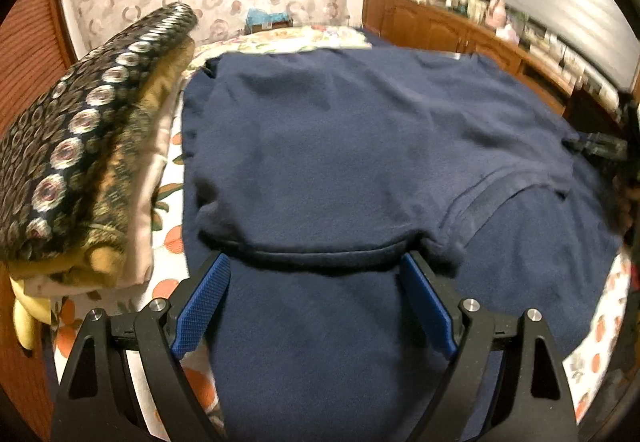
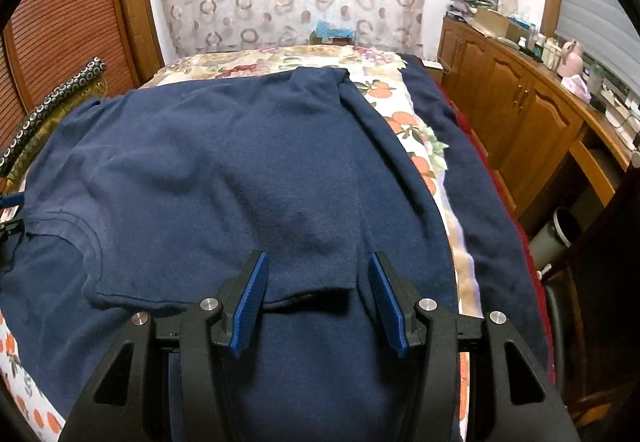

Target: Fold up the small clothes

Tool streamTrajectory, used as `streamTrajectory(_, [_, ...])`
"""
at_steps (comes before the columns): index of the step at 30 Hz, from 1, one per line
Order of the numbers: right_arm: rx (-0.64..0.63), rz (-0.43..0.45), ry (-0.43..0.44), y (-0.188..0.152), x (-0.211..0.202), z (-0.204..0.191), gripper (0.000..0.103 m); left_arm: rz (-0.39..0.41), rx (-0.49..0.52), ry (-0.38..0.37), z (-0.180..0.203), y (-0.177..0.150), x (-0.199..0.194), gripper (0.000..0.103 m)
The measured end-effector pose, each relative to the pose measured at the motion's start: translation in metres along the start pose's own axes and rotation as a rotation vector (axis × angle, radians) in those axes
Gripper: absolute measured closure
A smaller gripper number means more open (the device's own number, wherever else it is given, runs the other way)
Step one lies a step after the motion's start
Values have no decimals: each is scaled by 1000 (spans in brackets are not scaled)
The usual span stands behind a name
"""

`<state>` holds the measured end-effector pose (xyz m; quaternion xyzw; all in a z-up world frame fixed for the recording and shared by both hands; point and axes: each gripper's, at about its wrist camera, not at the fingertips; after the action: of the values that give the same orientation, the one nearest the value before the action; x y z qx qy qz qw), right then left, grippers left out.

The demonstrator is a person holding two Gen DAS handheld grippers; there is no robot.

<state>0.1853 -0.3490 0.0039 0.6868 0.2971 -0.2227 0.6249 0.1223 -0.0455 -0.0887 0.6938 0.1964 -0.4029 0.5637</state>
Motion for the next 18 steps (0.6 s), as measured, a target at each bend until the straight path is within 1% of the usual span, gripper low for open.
streamTrajectory(4, [-2,0,-2,0,0,-2,49,87,-97,-44,-18,-3,-26,15])
streamTrajectory(5, [-3,-1,-1,1,1,-1,48,96,-110,-40,-21,-2,-30,16])
streamTrajectory(7, [-4,-1,-2,2,1,-1,48,107,-118,-18,-25,0,-34,21])
streamTrajectory(8, [-4,-1,-2,2,2,0,48,109,-119,-6,-27,1,-34,27])
streamTrajectory(10, [-4,-1,-2,3,3,0,48,107,-126,-3,-29,4,-34,38])
streamTrajectory(11, [-4,-1,-2,3,3,0,48,108,-129,-7,-30,5,-33,48])
streamTrajectory(12, [-5,-1,-2,3,3,0,48,107,-130,-9,-31,5,-32,56])
streamTrajectory(13, [-5,-1,-2,3,3,0,48,102,-129,-4,-31,7,-28,60])
streamTrajectory(14, [-5,-1,-2,2,3,0,48,94,-126,5,-31,9,-25,67])
streamTrajectory(18, [-5,-1,-1,3,3,0,48,63,-108,51,-30,13,-11,69])
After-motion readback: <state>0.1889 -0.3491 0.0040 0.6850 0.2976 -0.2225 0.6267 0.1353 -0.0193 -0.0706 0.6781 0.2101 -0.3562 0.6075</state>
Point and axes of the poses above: each gripper's, at about its wrist camera, not at the fingertips, and x roughly the way its jaws point, z to its right, y to its top, and after that the axes turned 8 degrees about x, right-handed
